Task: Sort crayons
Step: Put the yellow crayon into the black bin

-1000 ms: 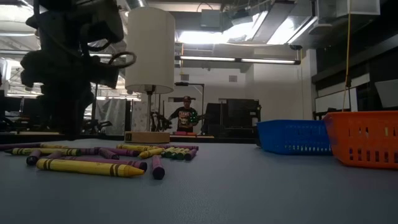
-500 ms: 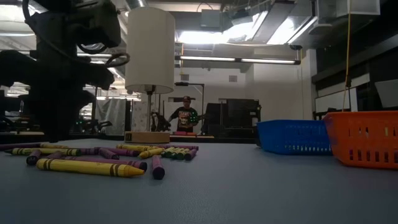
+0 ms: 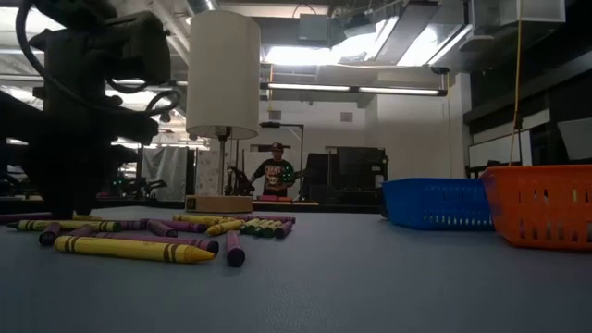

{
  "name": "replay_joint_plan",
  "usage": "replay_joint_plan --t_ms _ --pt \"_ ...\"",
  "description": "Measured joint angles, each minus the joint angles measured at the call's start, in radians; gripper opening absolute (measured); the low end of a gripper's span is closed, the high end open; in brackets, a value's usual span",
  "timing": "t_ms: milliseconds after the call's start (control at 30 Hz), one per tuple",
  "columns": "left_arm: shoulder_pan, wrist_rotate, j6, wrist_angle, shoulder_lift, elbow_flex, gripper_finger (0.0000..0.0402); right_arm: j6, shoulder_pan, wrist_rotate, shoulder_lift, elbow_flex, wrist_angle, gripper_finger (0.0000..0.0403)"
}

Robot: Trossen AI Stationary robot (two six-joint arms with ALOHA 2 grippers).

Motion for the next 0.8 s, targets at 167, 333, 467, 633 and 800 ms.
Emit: replay_joint_plan --t_ms 167,333,467,633,800 --pt "0.0 0.004 -0.002 0.021 -0.002 -0.021 0.0136 -0.004 0.0 0.0 0.0 0.0 0.0 0.0134" --pt "-0.001 0.008 -0.029 0.04 -0.002 -0.022 0.0106 -0.012 0.0 0.012 0.0 0.0 0.001 0.0134" --pt "-0.001 0.015 -0.064 0.045 -0.001 -0.023 0.0074 -0.101 -0.002 0.107 -0.002 0.0 0.007 0.0134" --pt "-0.001 0.026 -0.103 0.059 0.0 -0.024 0.0041 -0.199 -0.057 0.129 -0.051 0.0 0.01 0.0134" --pt "-0.001 0.022 -0.107 0.075 0.0 -0.025 0.0021 -0.425 -0.145 0.128 -0.123 0.001 0.061 0.0134"
